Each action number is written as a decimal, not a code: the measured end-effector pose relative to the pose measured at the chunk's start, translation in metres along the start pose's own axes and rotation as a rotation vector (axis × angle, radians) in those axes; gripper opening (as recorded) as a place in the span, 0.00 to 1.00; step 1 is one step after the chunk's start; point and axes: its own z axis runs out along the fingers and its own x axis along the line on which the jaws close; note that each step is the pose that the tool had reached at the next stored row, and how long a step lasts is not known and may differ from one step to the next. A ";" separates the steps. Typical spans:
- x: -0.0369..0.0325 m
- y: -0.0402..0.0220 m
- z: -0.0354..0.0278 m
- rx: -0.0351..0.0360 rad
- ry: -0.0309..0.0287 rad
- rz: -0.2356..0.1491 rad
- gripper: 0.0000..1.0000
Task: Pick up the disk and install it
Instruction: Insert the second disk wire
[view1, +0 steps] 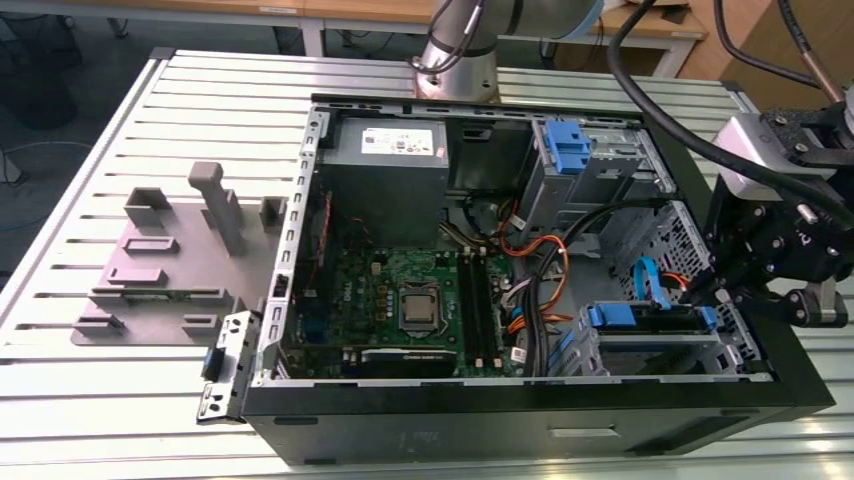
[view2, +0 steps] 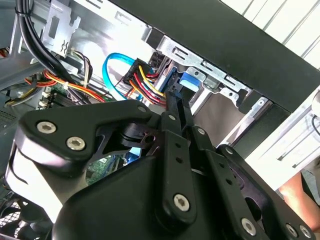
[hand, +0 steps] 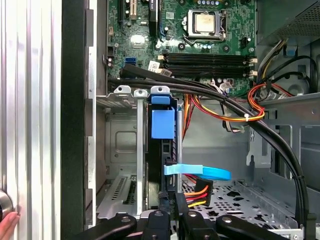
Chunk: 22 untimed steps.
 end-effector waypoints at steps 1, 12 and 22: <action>0.0000 0.0000 0.0000 0.0000 0.0000 0.000 0.16; 0.0002 0.0018 0.0029 0.0001 0.0006 0.000 0.16; 0.0003 0.0027 0.0055 0.0001 0.0004 0.000 0.16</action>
